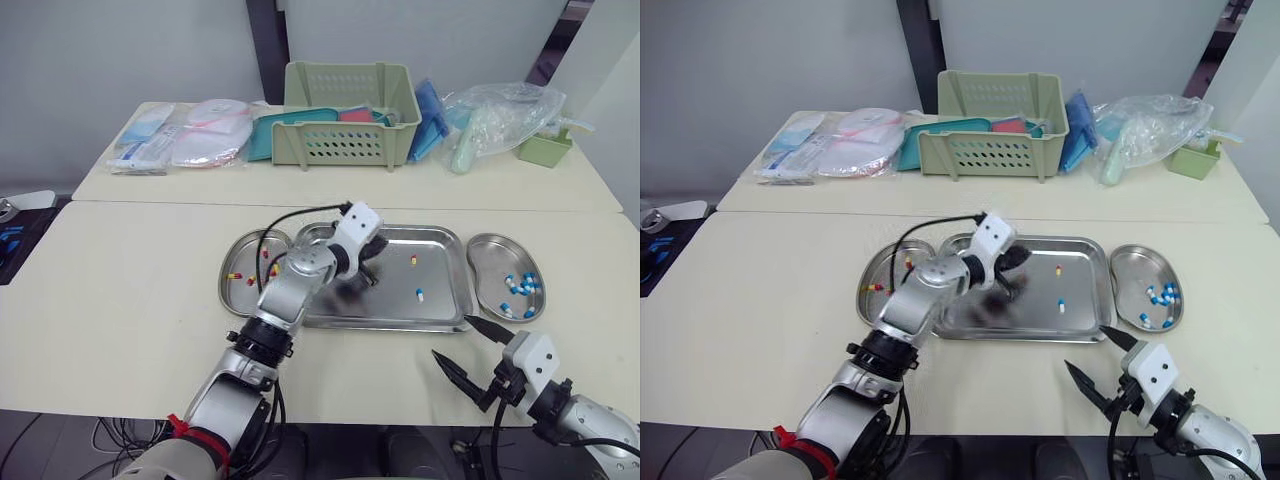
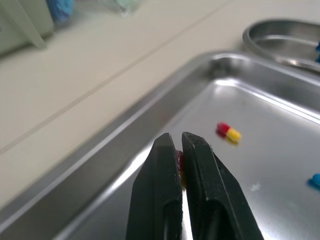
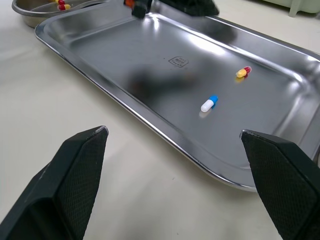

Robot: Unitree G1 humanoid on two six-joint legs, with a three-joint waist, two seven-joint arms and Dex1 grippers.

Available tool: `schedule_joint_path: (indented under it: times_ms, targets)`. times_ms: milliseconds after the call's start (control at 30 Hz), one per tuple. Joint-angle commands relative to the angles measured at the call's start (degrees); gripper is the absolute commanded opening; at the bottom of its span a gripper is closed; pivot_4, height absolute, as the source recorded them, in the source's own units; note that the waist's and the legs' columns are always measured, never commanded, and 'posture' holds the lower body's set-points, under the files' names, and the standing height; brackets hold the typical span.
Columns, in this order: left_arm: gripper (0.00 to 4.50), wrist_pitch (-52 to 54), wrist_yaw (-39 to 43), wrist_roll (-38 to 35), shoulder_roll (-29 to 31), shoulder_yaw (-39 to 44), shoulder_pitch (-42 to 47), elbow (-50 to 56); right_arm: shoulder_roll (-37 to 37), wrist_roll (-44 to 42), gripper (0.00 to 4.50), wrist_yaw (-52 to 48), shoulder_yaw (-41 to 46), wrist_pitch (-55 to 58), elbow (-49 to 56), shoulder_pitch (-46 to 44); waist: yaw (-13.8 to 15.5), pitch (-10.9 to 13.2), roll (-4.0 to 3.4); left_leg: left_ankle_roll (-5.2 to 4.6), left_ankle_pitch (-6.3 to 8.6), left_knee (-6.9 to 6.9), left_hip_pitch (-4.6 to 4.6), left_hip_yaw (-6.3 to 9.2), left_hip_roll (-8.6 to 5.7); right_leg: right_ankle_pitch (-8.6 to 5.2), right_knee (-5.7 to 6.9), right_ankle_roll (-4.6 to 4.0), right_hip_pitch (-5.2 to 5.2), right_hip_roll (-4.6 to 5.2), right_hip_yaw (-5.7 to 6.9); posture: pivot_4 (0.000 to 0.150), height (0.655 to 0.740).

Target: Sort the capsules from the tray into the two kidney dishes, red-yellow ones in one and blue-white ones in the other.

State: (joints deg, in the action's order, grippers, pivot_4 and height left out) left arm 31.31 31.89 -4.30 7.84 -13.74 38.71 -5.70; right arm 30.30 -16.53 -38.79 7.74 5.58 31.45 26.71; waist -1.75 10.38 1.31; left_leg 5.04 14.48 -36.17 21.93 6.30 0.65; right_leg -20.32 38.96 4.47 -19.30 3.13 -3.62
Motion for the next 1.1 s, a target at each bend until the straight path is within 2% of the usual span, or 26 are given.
schedule_joint_path:
  times_ms: [33,200,400,600,833,867,967,1100]
  targets:
    - [0.03,7.8,2.0,-4.5,4.1,4.5,-2.1,12.5,0.8,-0.5,4.50,-0.5,0.1,-0.3,2.4,-0.4,-0.1,0.0,-0.02,0.00,0.00,0.00,-0.01,-0.01,0.01,0.00,0.00,0.00,-0.01,0.00,-0.01,0.150,0.7400]
    - [0.03,17.1,2.6,-9.2,13.3,13.3,-7.2,23.5,2.4,-1.1,4.50,-2.9,-0.7,-0.6,2.9,-1.3,-0.2,0.0,-0.05,-0.02,0.01,0.01,-0.03,0.00,0.03,0.00,0.02,0.00,0.00,-0.01,0.00,0.150,0.7400]
    - [0.03,25.3,-1.0,-13.2,18.8,23.9,-15.8,33.0,5.7,-2.0,4.50,-8.7,-2.6,-2.2,0.7,-5.4,0.0,0.0,-0.02,-0.03,0.02,-0.01,-0.02,0.01,0.03,0.00,-0.02,0.00,0.01,0.01,-0.01,0.150,0.7400]
    - [0.03,25.8,-0.9,-15.3,22.2,28.0,-25.2,35.7,6.7,-2.9,4.50,-13.0,-8.3,-0.8,0.4,-13.5,0.0,0.0,0.00,-0.03,0.02,-0.01,-0.04,0.05,0.06,0.00,0.01,0.00,0.01,-0.01,0.03,0.150,0.7400]
    - [0.03,24.2,-2.7,-17.6,21.1,30.7,-27.9,35.1,6.1,-3.8,4.50,-12.9,-12.2,1.9,1.5,-17.7,0.3,0.0,0.04,-0.03,0.02,-0.01,0.01,0.08,0.03,0.00,-0.03,-0.01,0.01,0.01,0.05,0.150,0.7400]
    - [0.57,23.9,-2.8,-17.9,21.2,31.0,-28.2,35.2,6.1,-3.8,4.50,-12.8,-12.4,2.0,1.6,-17.9,0.2,0.0,0.04,-0.03,0.02,-0.01,0.00,0.07,0.04,0.00,-0.03,-0.01,0.01,0.01,0.04,0.150,0.7400]
    - [1.32,23.5,-2.8,-19.1,21.4,31.6,-28.7,35.2,6.2,-3.9,4.50,-12.7,-12.5,2.4,1.7,-18.0,0.1,0.0,0.04,-0.03,0.02,0.00,-0.02,0.08,0.05,0.00,0.00,-0.01,0.00,0.00,0.05,0.150,0.7400]
    - [2.58,22.3,-1.8,-21.2,22.2,32.5,-29.6,34.8,6.0,-3.9,4.50,-12.2,-12.3,2.9,1.7,-18.1,0.1,0.0,0.04,-0.03,0.02,0.00,-0.02,0.07,0.05,0.00,0.00,-0.01,-0.01,0.00,0.05,0.150,0.7400]
